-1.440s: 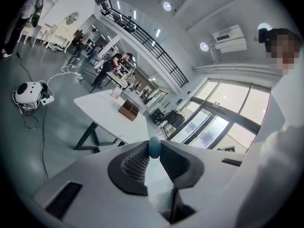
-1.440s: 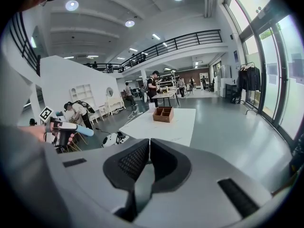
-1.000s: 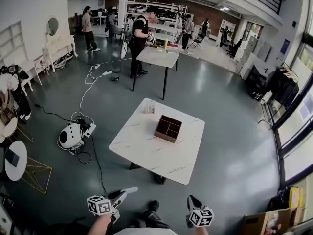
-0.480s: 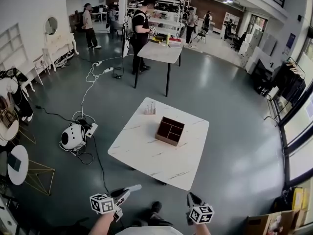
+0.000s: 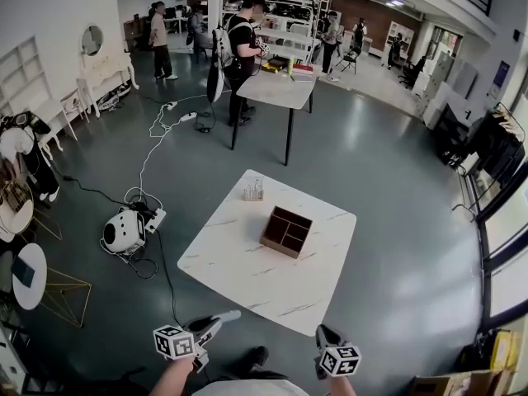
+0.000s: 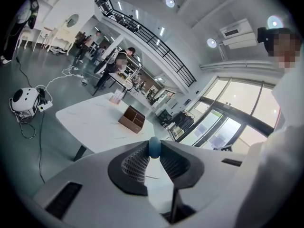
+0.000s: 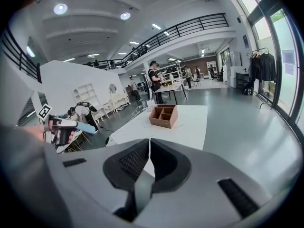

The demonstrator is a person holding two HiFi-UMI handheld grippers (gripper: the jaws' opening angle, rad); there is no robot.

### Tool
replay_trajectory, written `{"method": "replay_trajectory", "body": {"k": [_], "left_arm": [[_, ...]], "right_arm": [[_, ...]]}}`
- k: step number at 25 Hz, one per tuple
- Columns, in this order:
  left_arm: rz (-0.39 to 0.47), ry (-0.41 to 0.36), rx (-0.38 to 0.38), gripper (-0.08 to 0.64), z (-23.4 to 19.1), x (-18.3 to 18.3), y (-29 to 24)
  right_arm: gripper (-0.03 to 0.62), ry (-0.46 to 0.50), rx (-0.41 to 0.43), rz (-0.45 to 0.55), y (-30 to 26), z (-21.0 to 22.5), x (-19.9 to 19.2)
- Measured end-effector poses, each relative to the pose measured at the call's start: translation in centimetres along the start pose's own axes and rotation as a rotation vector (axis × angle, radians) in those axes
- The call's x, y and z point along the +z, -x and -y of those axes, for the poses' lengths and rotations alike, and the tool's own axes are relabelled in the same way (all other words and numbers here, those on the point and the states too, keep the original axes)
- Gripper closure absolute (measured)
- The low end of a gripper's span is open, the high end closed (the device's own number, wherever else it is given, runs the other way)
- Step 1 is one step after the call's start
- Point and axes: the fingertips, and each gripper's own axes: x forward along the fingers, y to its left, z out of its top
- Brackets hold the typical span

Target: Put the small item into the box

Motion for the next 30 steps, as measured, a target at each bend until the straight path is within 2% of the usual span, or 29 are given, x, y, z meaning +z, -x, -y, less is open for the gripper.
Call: {"method": "replay_trajectory", "body": {"k": [13,22,30], "left_arm": [[0.053,0.004,0.033,0.488,0.8,2.5,-5.9],[0.046,-0.012,0.026,0.488,1.0,3.9,-7.6],[-0.002,-0.017,0.002,0.488,0.7,4.3,-8.5]], "right_arm": [[0.565,0.003,0.03,0.001,-3.2,6.0,4.0],[0.565,-0.001,0.031,0.002,-3.5,7.0,4.9],[0.565,-0.042,0.007,-0.019,-3.9,7.1,4.3]]}}
